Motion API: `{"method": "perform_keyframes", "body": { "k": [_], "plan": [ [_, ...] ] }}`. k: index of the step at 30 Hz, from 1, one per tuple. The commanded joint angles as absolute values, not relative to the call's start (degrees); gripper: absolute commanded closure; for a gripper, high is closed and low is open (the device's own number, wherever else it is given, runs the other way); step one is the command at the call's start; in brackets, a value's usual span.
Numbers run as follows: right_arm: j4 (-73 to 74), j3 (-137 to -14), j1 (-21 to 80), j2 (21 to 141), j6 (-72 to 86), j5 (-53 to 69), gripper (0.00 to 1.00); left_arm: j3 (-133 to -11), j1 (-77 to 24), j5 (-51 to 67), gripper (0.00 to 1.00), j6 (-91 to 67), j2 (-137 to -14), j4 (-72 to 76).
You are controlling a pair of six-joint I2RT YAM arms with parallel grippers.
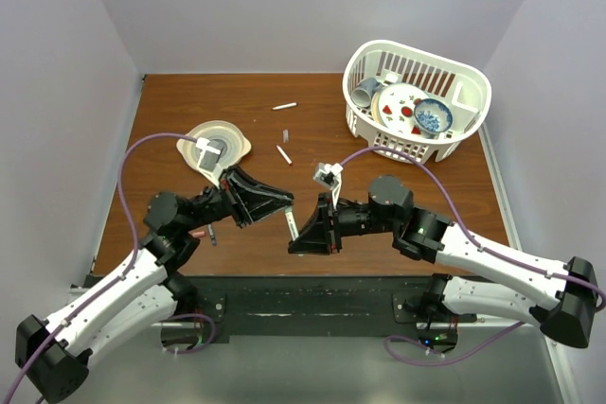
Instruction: Insert the pens into the pen caps
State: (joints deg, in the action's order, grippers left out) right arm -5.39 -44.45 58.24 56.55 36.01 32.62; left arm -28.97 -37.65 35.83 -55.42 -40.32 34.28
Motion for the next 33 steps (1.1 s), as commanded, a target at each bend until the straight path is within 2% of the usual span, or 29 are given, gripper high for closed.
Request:
{"method": "perform_keyframes", "body": {
  "k": [1,7,13,21,27,33],
  "plan": [
    [-15.21,-47.81,57.13,54.84,33.76,28.65,1.0,-25.76,-38.5,44.38,1.0,-64.85,-39.82,38.84],
    [-17.48,-50.27,57.22,56.42,34.28,28.92,1.0,-24.35,-38.41,43.33,1.0,-64.24,-37.97,39.02],
    [-24.85,-49.66,57.13,56.86,37.52,29.0,1.0,-14.61,-38.5,43.16,1.0,-74.08,-37.44,56.42],
    [-31.11,-51.85,57.04,60.55,42.53,28.74,1.0,-15.47,-38.67,42.19,1.0,-72.86,-37.96,58.18],
    [-31.39,-52.65,57.04,61.09,42.81,26.9,1.0,-16.17,-38.67,45.26,1.0,-71.28,-40.6,58.71],
    [-32.68,-52.64,55.2,59.85,42.01,27.67,1.0,-20.29,-38.58,51.32,1.0,-59.97,-36.66,42.73]
  ]
}}
